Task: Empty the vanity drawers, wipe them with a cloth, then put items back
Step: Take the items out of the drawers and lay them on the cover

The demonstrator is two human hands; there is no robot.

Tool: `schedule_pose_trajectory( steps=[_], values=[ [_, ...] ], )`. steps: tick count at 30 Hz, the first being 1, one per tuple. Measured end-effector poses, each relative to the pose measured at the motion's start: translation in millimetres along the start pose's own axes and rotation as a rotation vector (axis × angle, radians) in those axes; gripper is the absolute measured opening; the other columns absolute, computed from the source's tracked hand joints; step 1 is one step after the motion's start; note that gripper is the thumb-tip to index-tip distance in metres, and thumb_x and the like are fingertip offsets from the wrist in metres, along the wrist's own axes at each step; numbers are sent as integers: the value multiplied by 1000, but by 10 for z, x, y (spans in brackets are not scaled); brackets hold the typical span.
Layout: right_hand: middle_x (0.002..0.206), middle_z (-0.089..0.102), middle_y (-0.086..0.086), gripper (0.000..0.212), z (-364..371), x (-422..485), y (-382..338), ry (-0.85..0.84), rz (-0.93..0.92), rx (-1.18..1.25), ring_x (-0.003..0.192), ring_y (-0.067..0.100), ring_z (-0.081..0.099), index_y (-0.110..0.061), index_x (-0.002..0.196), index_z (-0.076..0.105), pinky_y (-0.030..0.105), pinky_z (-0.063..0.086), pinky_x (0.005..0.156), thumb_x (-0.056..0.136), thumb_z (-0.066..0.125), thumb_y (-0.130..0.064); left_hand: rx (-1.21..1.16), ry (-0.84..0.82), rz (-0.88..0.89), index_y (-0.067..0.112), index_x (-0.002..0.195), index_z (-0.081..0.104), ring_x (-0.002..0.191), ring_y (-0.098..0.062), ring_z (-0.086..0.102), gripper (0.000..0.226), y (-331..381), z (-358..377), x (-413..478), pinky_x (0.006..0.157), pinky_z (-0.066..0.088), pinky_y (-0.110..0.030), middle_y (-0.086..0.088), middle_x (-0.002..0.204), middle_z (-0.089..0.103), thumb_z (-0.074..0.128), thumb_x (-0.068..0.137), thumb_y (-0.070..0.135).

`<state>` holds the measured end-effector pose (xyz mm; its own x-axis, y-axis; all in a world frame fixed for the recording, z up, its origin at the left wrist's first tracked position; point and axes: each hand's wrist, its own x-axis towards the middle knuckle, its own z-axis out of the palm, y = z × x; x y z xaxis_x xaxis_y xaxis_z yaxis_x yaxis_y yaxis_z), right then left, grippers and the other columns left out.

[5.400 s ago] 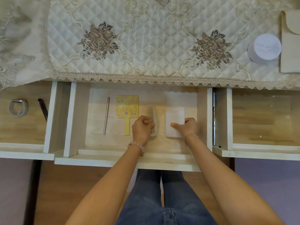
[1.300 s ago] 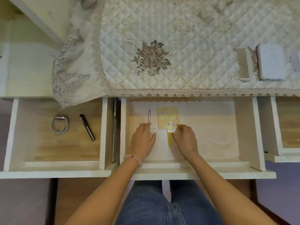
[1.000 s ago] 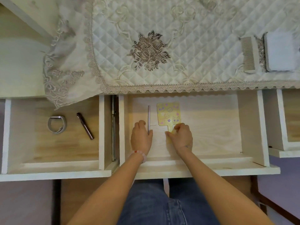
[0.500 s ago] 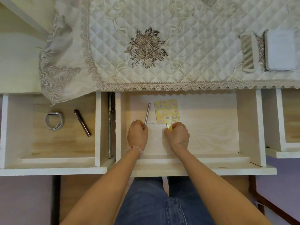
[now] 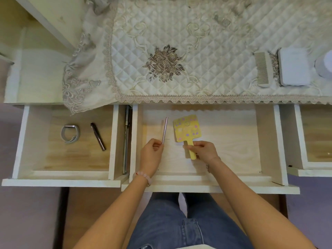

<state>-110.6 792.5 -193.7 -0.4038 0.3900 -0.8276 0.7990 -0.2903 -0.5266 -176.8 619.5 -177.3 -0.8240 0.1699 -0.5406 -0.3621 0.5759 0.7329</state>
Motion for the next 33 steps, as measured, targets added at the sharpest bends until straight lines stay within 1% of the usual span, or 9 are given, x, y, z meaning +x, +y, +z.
schedule_pose_trajectory(
  steps=[3,7,10,14,18,24,26,30,33],
  values=[
    [97,65,14,30,-95,-167,-71,-31,-46,43,87,24,61,-3,102,63,37,52,83,77,74,-11,-89,28,22,12,91,62,81,-17,59,5,103,-59,-109,74,52,-28,-3,84,63,58,88,9],
    [88,67,10,22,-219,-418,-130,-58,-123,88,77,19,62,-3,98,66,31,53,72,79,71,-11,-203,24,86,20,90,65,78,-12,60,13,287,-124,-266,64,51,-14,0,83,65,59,88,8],
    [83,67,9,14,-308,-596,-174,-65,-174,115,70,16,63,-5,92,65,26,54,66,79,70,-10,-258,20,127,24,89,66,78,-12,62,15,440,-152,-349,62,50,-12,0,82,66,60,87,10],
    [80,65,9,12,-416,-750,-267,-49,-232,151,70,16,62,-5,90,64,27,53,65,79,70,-7,-320,11,131,21,93,67,81,-14,63,12,663,-146,-345,62,50,-14,-2,85,67,61,87,12],
    [74,63,8,12,-535,-781,-476,-13,-291,195,66,15,61,-6,89,61,21,53,56,80,69,-4,-358,2,163,19,94,66,80,-13,62,11,939,-113,-246,64,51,-18,-1,84,66,61,87,12],
    [74,63,7,9,-809,-612,-963,60,-393,212,67,14,60,-9,86,62,22,52,57,80,69,-8,-377,-4,211,24,85,65,73,-5,60,11,1398,-21,45,57,46,-11,1,80,65,62,86,14],
    [73,63,4,9,-900,-511,-1125,97,-410,218,66,13,60,-10,86,62,23,52,58,80,70,-9,-376,-15,195,24,86,65,72,-4,59,10,1529,30,177,56,44,-13,2,81,64,63,86,15],
    [74,62,1,13,-1046,-262,-1432,174,-424,210,66,10,58,-11,88,62,20,49,57,79,72,-13,-441,-21,115,23,86,67,79,-11,60,10,1762,161,455,64,45,-19,-2,87,66,64,85,14],
    [76,60,-3,18,-1119,-61,-1632,225,-439,161,69,7,56,-11,92,61,18,44,58,79,72,-17,-421,-24,110,16,95,67,79,-15,60,12,1900,269,639,67,48,-26,-6,90,66,64,84,14]
  ],
)
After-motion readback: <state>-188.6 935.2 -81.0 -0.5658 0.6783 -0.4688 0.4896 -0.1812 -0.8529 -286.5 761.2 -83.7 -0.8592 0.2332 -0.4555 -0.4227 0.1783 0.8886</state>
